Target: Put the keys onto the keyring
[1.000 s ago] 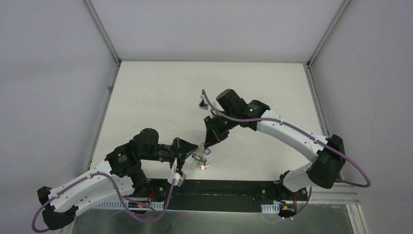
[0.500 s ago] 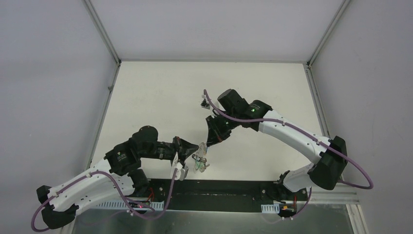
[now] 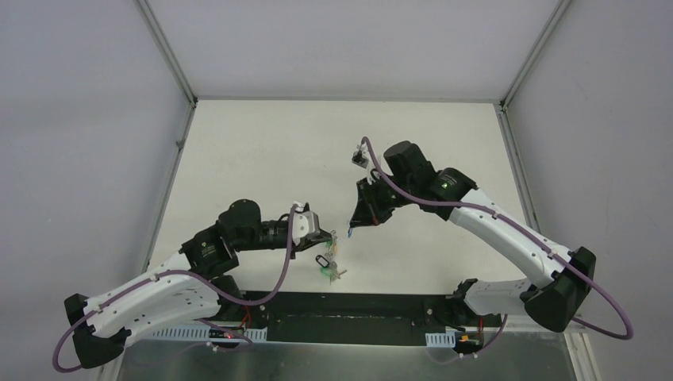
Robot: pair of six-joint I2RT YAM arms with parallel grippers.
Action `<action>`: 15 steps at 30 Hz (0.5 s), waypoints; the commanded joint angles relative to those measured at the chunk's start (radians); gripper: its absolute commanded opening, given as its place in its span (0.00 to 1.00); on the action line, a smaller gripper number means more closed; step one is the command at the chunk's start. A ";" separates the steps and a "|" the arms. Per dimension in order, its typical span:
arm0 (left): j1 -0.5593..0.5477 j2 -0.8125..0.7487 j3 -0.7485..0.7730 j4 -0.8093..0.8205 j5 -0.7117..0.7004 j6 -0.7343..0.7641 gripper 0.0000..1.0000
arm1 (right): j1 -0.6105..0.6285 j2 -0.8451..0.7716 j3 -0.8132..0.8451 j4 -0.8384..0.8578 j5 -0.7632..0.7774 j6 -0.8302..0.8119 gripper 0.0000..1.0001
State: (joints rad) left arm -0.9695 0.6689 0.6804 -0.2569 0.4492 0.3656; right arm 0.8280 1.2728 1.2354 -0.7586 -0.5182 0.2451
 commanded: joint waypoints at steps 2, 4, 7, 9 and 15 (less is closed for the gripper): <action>-0.008 -0.021 -0.051 0.250 -0.128 -0.336 0.00 | -0.059 -0.046 -0.036 0.044 -0.016 0.006 0.00; -0.008 -0.021 -0.083 0.332 -0.158 -0.434 0.00 | -0.072 -0.053 -0.053 0.051 -0.024 0.008 0.00; -0.007 -0.016 -0.141 0.459 -0.194 -0.535 0.00 | -0.095 -0.059 -0.078 0.065 -0.041 0.014 0.00; -0.008 -0.010 -0.174 0.532 -0.217 -0.576 0.00 | -0.111 -0.064 -0.096 0.078 -0.053 0.020 0.00; -0.007 0.008 -0.284 0.774 -0.284 -0.631 0.00 | -0.161 -0.078 -0.157 0.116 -0.073 0.031 0.00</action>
State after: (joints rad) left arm -0.9695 0.6746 0.4473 0.2100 0.2413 -0.1658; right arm 0.6968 1.2346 1.1080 -0.7109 -0.5606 0.2607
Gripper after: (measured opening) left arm 0.008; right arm 0.006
